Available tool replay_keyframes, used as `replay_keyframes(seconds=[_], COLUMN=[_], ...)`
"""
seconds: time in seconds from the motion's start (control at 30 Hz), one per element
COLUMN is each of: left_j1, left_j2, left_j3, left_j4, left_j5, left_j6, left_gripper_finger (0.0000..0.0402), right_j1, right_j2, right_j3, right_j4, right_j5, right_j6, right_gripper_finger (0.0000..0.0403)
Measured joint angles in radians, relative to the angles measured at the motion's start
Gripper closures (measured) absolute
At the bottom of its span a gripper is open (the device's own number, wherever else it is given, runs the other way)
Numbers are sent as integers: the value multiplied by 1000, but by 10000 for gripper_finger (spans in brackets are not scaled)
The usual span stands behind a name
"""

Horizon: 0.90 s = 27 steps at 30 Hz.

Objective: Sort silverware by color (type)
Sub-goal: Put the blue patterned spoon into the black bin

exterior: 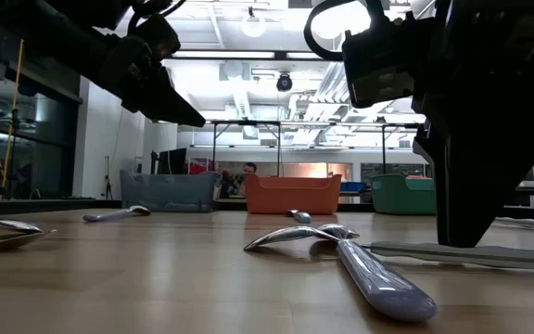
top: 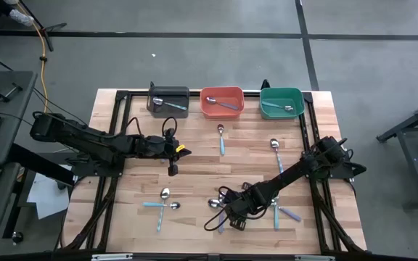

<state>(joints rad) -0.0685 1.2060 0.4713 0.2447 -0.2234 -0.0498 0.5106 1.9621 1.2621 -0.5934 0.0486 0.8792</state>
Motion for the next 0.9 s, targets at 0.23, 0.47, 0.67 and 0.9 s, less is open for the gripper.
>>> replay_keyframes(seconds=[0.23,0.47,0.67,0.9], left_j1=[0,0,0,0], left_j2=[0,0,0,0], left_j3=[0,0,0,0], left_j4=[0,0,0,0], left_j5=[0,0,0,0], left_j6=[-1,0,-1,-1], left_gripper_finger=[401,401,401,401], right_j1=[-1,-16,-22,-14], right_j2=[1,2,-1,12], right_j3=[0,-1,26,44], right_j4=[0,7,-19,29], right_j5=[2,-7,-40,-24], right_j6=[2,-9,-17,-24], right_gripper_finger=[260,260,260,260])
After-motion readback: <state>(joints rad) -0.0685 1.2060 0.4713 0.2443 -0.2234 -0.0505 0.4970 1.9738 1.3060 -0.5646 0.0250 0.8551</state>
